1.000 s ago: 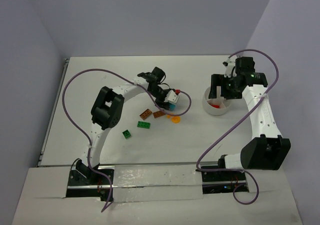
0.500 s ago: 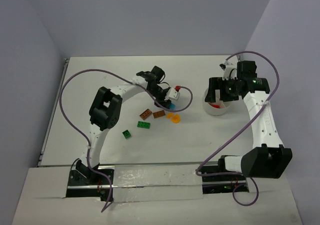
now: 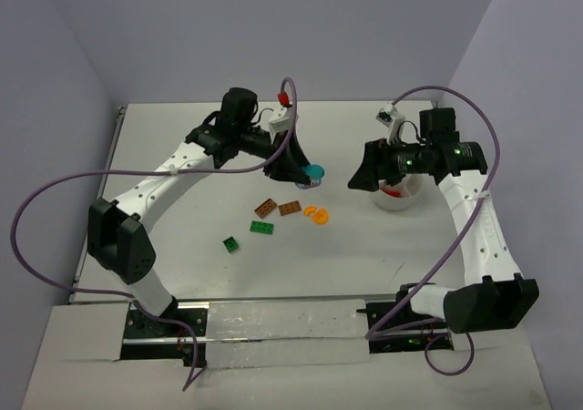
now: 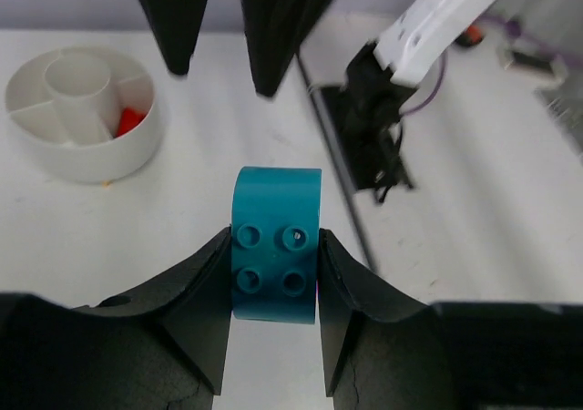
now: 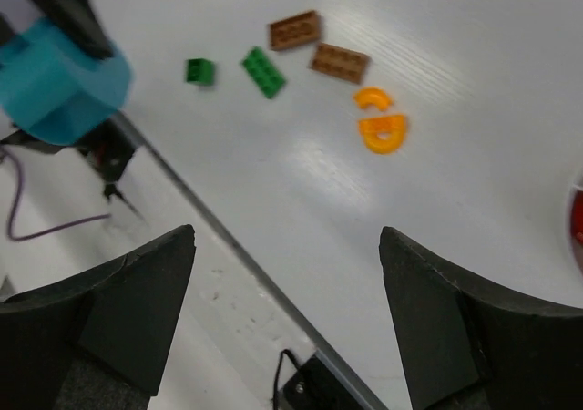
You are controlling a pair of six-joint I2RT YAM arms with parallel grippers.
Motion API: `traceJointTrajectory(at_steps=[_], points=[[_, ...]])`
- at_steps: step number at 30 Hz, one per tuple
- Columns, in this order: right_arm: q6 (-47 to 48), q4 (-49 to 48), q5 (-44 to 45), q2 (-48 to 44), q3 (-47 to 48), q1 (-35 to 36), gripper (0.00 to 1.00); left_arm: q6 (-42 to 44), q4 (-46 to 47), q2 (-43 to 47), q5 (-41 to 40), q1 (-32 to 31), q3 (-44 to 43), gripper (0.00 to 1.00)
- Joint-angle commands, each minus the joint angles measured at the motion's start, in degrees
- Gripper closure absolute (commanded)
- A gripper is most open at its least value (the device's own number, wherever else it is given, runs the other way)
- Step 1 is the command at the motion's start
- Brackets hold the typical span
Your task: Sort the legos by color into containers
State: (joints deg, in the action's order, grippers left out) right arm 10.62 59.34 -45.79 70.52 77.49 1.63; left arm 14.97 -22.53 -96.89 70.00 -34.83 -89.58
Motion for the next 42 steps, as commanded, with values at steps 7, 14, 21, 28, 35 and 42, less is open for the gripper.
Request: traceJointTrajectory(at_steps=[7, 14, 21, 28, 35, 42], points=[[-4.5, -2.9, -14.4, -1.3, 5.2, 10.0, 0.14, -31.8, 24.1, 3.0, 6.7, -0.1, 8.6, 1.0], [-6.5, -4.7, -15.6, 0.9, 3.9, 11.3, 0.14, -29.1, 22.6, 3.2, 5.4, -1.5, 9.3, 1.0], [-6.7, -4.2, -16.1, 4.0, 4.9, 12.4, 0.15, -25.7, 18.5, 2.8, 4.6, -2.9, 8.6, 1.0], [-6.2, -4.1, -16.8, 4.6, 5.4, 14.6, 0.29, -26.1, 19.1, 2.6, 4.1, -3.2, 8.7, 1.0], [-6.0, -4.1, -15.9, 4.5, 5.1, 16.2, 0.43, -27.3, 20.6, 2.2, 3.7, -3.5, 8.7, 1.0], [-5.6, -3.8, -15.8, 4.7, 5.2, 16.7, 0.77, -26.7, 20.0, 2.2, 3.0, -3.4, 8.8, 0.98]])
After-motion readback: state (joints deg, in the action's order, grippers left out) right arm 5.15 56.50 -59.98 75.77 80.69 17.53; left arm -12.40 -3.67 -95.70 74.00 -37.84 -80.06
